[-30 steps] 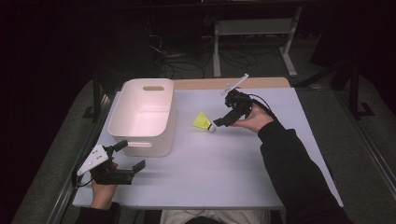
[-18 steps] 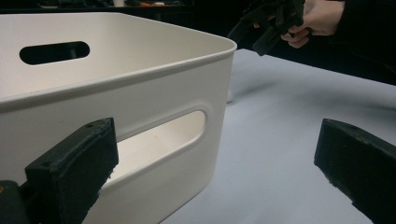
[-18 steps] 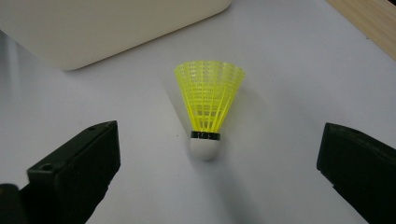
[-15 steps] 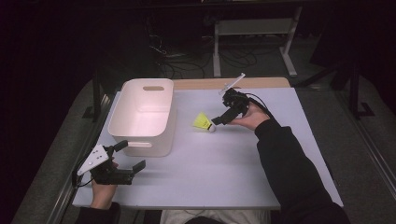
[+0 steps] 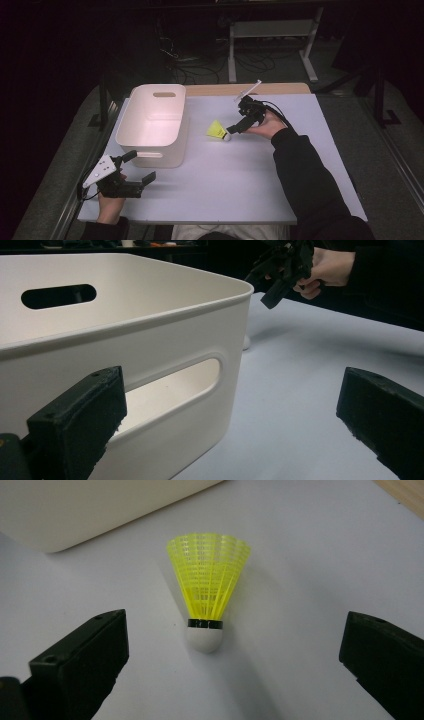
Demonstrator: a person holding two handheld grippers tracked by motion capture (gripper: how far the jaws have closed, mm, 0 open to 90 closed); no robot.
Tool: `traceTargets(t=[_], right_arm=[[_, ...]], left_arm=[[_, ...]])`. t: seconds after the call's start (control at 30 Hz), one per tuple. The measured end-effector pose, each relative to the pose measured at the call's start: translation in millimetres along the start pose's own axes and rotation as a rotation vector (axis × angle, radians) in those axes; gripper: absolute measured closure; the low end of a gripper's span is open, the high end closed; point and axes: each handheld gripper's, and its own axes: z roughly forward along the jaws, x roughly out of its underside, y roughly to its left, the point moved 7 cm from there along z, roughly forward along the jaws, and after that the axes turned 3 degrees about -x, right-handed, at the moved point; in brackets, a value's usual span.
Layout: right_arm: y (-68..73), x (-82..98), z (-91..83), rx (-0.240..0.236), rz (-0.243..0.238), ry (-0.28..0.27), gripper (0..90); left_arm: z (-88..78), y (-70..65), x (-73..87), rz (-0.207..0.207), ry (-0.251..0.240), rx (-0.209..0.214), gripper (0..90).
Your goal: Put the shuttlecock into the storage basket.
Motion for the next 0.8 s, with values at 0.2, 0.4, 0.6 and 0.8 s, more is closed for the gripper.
traceTargets(t=[0.2,0.4,0.6,0.8], right_arm=[[-4.2,4.5,7.4,0.000,0.011,0.018,0.0],[-5.2,6.9,14.0,-0.003,0.013,0.036,0.0],[-5.7,10.0,21.3,-0.008,0.016,0.055,0.0],[-4.8,11.6,29.0,-0.017,0.014,0.068,0.0]], left_arm=[[0.0,0.0,0.1,0.000,0.000,-0.001,0.0],[-0.1,0.1,0.1,0.000,0.001,-0.001,0.0],[-0.2,-0.1,0.1,-0.001,0.000,-0.001,0.0],[-0.1,-0.1,0.2,0.000,0.001,-0.001,0.0]])
